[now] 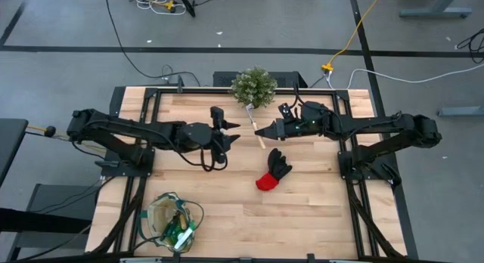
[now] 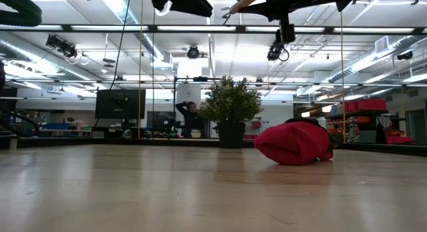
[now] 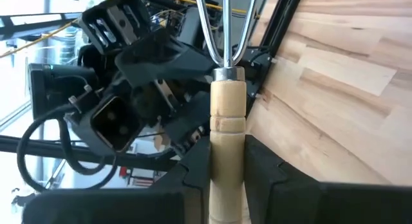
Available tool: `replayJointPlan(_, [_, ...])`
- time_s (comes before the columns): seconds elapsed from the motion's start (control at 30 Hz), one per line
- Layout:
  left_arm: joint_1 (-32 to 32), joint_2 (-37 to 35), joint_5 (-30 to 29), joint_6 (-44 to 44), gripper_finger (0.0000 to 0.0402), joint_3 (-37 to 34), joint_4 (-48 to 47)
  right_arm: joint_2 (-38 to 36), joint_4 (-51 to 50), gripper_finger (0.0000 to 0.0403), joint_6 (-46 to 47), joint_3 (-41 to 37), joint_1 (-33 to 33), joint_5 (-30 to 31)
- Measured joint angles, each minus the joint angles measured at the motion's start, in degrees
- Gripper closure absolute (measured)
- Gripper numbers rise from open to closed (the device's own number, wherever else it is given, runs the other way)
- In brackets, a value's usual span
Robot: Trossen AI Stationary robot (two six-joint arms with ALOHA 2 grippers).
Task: Pick & Place Garden tools in Gardening bag
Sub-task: Put the brown hand rake into the gardening bag
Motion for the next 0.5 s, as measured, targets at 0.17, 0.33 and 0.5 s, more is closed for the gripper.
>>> replayJointPlan(0.17, [0.14, -0.10, 2.42, -7.37, 0.0225, 0.00, 2.09, 0.00, 0.01, 0.0345, -1.07, 0.00, -0.09, -0.77])
replayJointPlan(0.33, [1.55, -0.38, 12.43, -17.46, 0.0225, 1.67, -0.52, 0.00, 0.27, 0.0343, -1.51, 0.00, -0.07, -1.46])
replayJointPlan(0.5, [3.51, 0.58, 16.01, -19.88, 0.0225, 6.37, -6.43, 0.00, 0.57, 0.0345, -1.91, 0.00, -0.11, -1.49])
